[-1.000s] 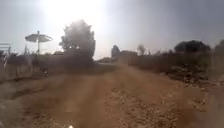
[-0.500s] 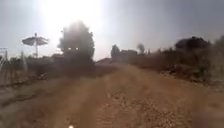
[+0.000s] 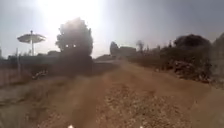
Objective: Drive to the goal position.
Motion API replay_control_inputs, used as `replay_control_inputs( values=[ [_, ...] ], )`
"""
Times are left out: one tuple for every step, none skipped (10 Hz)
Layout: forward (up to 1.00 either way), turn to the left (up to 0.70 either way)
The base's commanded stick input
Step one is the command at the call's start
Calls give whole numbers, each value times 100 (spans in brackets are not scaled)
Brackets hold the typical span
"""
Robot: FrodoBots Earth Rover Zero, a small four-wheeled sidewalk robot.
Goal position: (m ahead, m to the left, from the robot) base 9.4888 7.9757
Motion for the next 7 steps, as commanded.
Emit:
replay_control_inputs(
  values=[
    [70,0],
    [70,0],
    [70,0],
    [70,0],
    [70,0],
    [70,0],
    [70,0]
  ],
)
